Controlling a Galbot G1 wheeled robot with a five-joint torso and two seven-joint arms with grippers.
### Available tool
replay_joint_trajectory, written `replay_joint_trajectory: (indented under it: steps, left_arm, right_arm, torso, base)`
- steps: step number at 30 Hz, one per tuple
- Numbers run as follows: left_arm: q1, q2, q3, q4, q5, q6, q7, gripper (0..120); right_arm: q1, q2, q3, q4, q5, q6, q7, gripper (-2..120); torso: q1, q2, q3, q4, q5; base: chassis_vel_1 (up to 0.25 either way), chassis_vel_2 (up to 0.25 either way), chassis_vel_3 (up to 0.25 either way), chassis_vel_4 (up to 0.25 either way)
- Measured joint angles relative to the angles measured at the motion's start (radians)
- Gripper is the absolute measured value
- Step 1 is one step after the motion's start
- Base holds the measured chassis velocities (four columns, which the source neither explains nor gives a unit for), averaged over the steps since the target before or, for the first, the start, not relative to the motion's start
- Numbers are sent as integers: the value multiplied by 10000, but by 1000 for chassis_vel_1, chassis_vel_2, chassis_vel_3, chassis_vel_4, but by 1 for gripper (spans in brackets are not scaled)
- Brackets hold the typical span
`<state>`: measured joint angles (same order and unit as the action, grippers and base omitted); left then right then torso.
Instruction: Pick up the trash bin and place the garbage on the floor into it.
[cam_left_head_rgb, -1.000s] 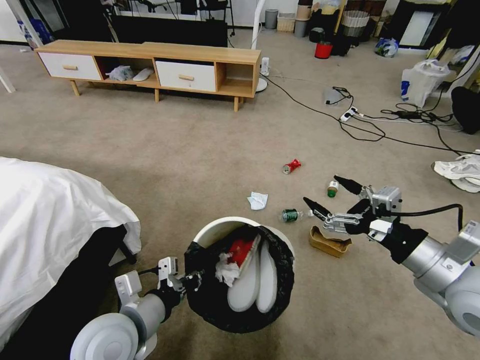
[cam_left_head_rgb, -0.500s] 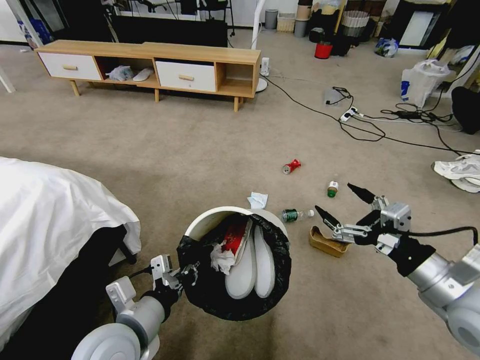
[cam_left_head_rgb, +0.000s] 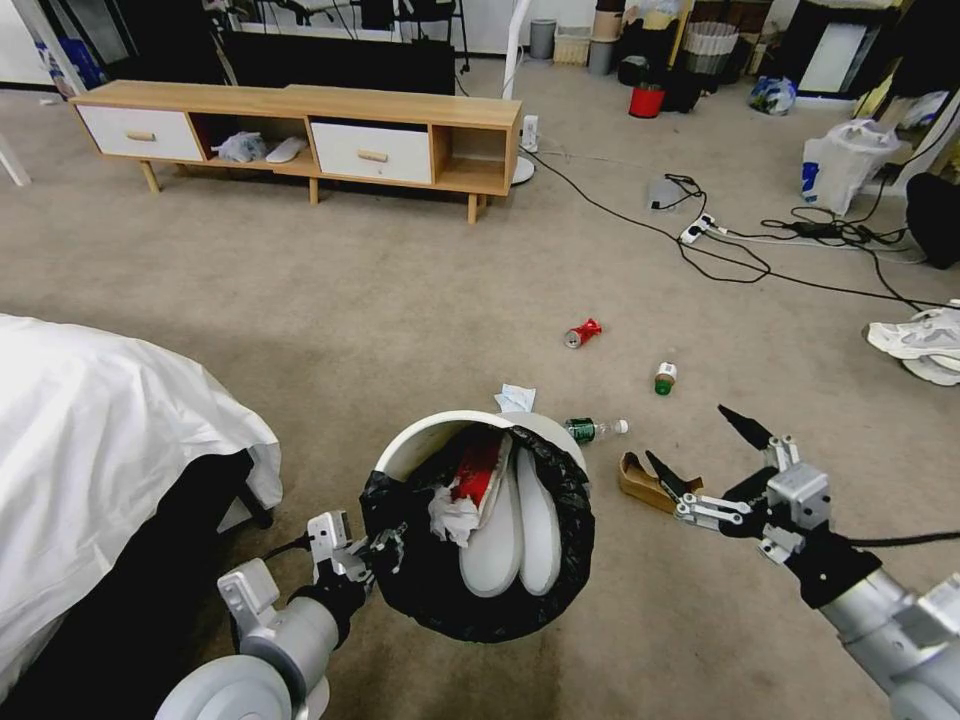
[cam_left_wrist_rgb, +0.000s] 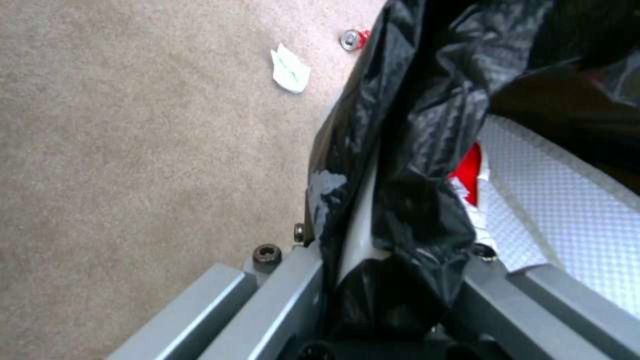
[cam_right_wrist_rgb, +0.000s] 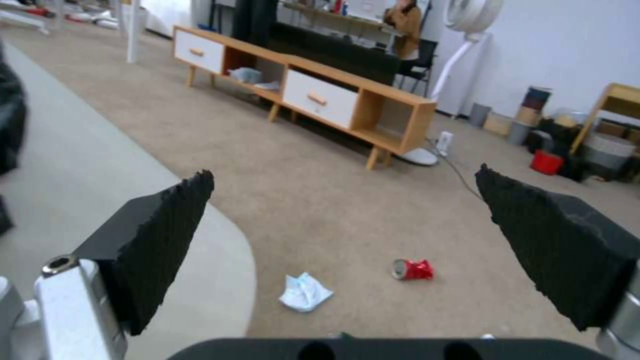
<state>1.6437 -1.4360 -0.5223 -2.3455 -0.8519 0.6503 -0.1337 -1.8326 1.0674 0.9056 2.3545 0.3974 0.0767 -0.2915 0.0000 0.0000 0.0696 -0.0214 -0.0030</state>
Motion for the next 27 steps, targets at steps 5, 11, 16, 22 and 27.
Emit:
replay_joint_trajectory:
  steps: [5,11,16,22,27]
  left_arm:
    - [-20,137,-94,-38,-1,0,4,0]
    - [-76,129,-97,-5,62,-5,4,0]
    - [-153,142,-112,37,100,-8,4,0]
    - [-207,229,-260,39,69,-21,4,0]
    - [-273,361,-475,53,-76,-41,4,0]
  right_arm:
    - [13,295,170,-32,-218,137,-7,100]
    - [14,622,340,-66,-235,183,2,100]
    - [46,783,456,-99,-193,187,41,100]
    - [39,843,625,-103,-164,232,43,100]
    - [10,988,771,-102,-144,277,44,100]
  torso:
    - [0,1,0,0,0]
    - [0,0,0,-1,0]
    - [0,1,0,-1,0]
    - [0,0,0,0,0]
    - [0,1,1,-1,1]
  base:
    - [0,0,0,0]
    - [0,0,0,0]
    - [0,0,0,0]
    - [0,0,0,0]
    - [0,0,0,0]
